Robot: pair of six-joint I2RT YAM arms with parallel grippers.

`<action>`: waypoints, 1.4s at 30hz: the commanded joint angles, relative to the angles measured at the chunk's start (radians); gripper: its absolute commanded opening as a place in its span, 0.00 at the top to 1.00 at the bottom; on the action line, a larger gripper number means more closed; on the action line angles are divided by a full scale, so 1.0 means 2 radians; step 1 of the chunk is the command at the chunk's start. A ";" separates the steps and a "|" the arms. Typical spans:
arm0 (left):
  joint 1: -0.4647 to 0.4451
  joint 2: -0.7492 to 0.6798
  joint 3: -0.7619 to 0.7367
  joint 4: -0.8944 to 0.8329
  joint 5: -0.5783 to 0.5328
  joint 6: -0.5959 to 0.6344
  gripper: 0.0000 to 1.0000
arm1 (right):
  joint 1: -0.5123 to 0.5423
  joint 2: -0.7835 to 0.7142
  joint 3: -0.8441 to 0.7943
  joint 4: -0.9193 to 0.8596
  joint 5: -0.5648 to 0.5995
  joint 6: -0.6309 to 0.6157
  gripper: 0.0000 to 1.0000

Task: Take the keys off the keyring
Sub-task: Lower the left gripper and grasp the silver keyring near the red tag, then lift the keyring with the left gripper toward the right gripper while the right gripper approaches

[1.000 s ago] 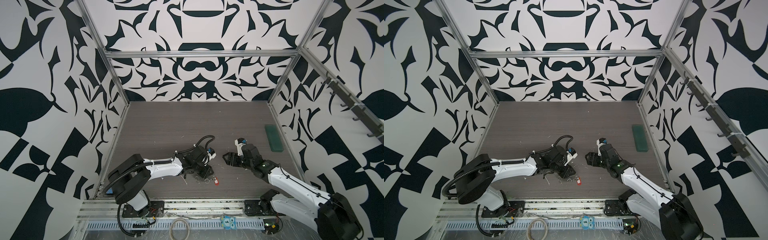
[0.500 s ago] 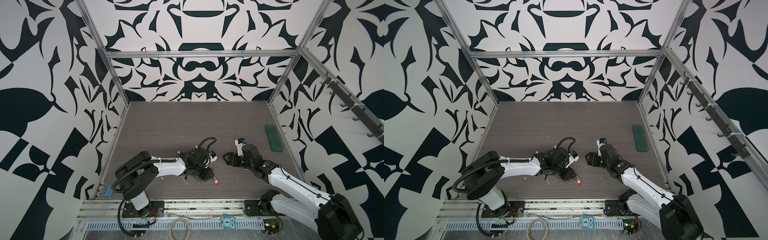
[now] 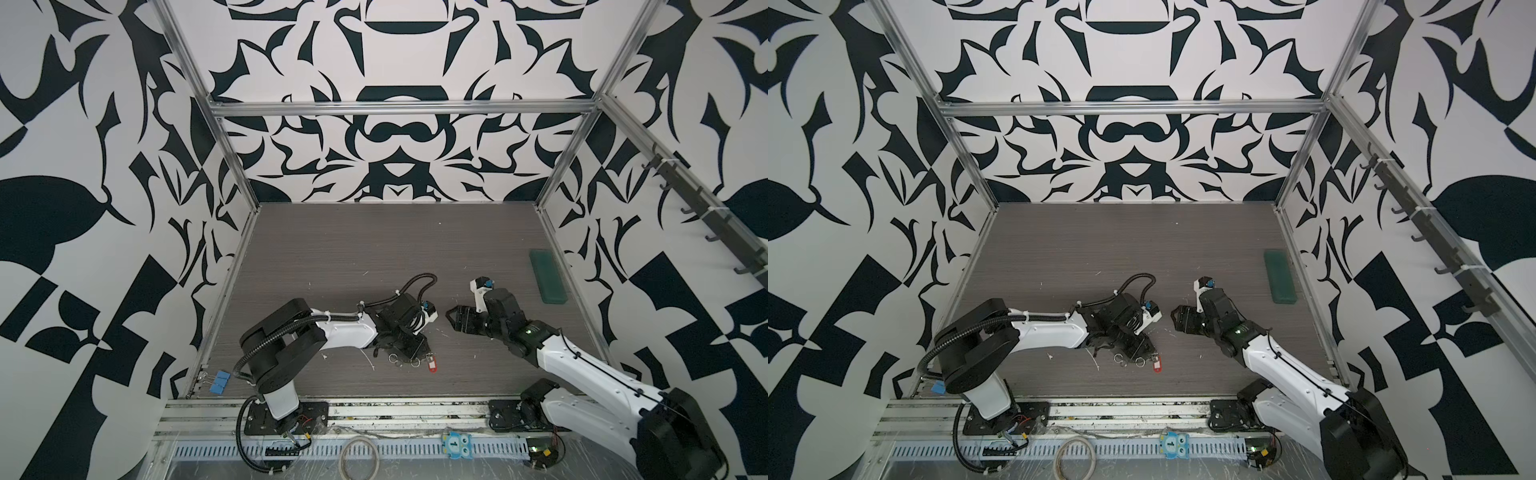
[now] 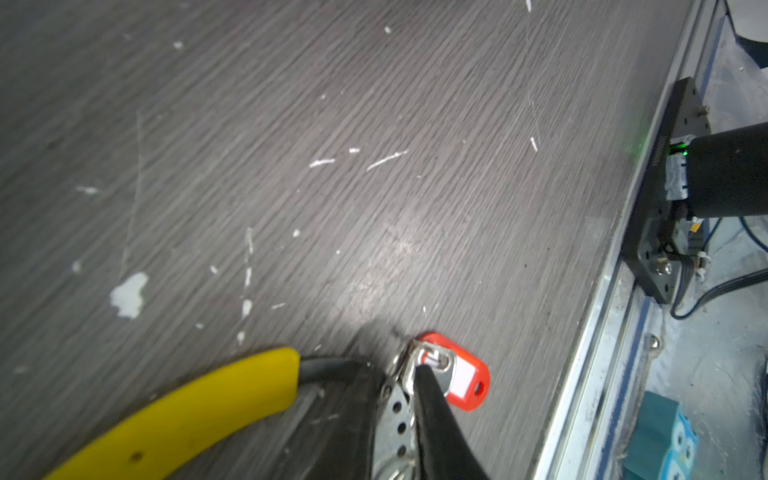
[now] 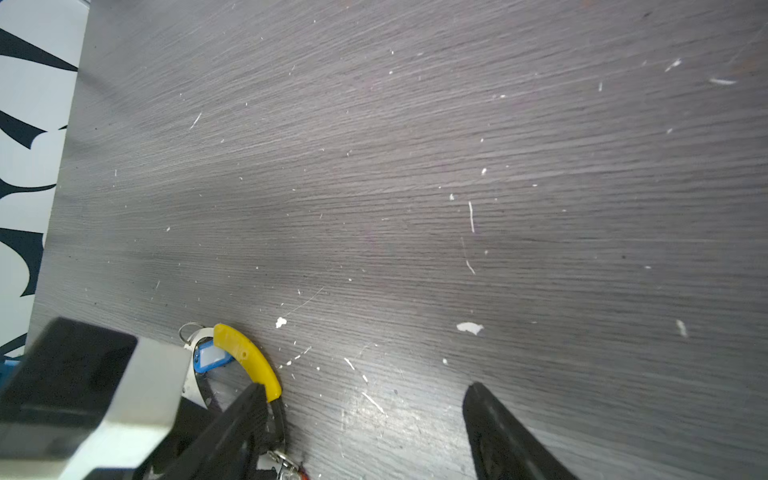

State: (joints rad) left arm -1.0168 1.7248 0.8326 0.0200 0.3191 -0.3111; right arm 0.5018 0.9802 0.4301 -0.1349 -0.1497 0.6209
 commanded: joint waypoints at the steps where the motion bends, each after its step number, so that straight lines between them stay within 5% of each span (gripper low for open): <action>1: -0.001 0.008 0.014 -0.005 0.011 0.007 0.76 | 0.003 -0.009 0.002 0.001 -0.001 -0.006 0.22; 10: -0.002 0.015 0.012 0.001 0.021 0.004 0.80 | 0.003 -0.005 0.000 0.002 0.000 -0.007 0.22; 22: -0.002 -0.023 -0.002 0.003 -0.009 0.004 1.00 | 0.002 -0.009 0.001 0.002 0.003 -0.001 0.22; 34: -0.002 -0.189 -0.066 0.028 -0.092 -0.020 1.00 | 0.003 -0.066 -0.014 0.068 -0.026 -0.004 0.22; 42: -0.002 -0.341 -0.118 0.051 -0.124 -0.031 1.00 | 0.003 -0.108 -0.025 0.186 -0.108 -0.001 0.27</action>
State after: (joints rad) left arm -1.0168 1.1233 0.6189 0.0792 0.1093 -0.3557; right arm 0.5018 0.7830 0.3813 0.0715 -0.2718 0.6243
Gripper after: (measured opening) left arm 0.047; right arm 0.740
